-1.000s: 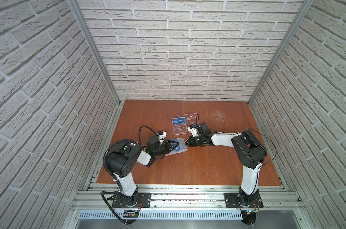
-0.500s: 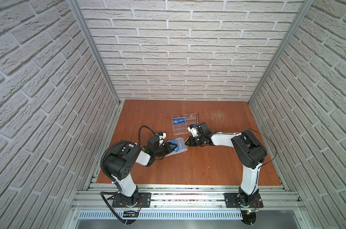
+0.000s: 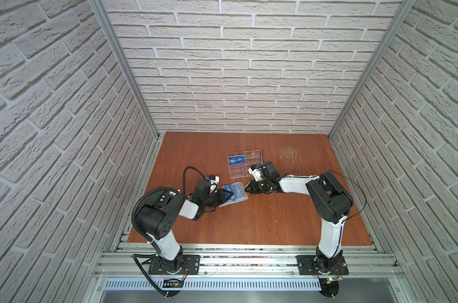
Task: Take the credit cards out of the card holder
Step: Take out the credit card from the card slot.
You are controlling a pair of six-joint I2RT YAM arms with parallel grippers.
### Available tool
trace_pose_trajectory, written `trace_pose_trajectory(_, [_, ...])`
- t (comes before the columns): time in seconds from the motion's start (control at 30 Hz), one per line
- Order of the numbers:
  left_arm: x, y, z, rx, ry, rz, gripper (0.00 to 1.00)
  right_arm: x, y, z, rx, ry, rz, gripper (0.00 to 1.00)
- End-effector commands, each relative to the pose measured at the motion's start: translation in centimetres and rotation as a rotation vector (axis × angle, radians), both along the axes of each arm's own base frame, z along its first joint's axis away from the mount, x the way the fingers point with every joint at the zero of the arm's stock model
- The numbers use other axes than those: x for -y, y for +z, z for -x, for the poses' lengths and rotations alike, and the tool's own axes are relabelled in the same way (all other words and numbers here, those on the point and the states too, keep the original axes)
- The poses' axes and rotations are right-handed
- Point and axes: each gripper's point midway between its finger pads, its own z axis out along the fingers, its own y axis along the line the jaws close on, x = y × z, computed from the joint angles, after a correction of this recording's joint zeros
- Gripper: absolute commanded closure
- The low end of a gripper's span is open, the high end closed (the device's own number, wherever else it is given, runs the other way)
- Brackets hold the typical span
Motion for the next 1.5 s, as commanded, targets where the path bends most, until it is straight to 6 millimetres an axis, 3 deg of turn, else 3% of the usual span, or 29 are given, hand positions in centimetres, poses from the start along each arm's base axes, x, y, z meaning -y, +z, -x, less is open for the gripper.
trace_pose_trajectory(0.0, [-0.2, 1.3, -0.5, 0.058, -0.005, -0.002, 0.83, -0.5, 0.0, 0.2, 0.004, 0.025, 0.002, 0.94])
trace_pose_trajectory(0.37, [-0.5, 0.7, -0.5, 0.037, -0.016, -0.048, 1.0, -0.3, 0.5, 0.2, 0.014, 0.022, 0.007, 0.94])
trace_pose_trajectory(0.77, [-2.3, -1.1, -0.2, -0.001, -0.014, -0.155, 1.0, 0.1, 1.1, 0.3, 0.031, 0.014, 0.021, 0.94])
trace_pose_trajectory(1.27, [-3.5, 2.4, 0.5, 0.038, -0.059, -0.293, 1.0, 0.7, 1.9, 0.4, 0.05, 0.002, 0.043, 0.94])
trace_pose_trajectory(1.47, [-3.8, 4.1, -0.1, 0.064, -0.026, -0.324, 1.0, 1.0, 2.4, 0.6, 0.063, -0.005, 0.048, 0.92])
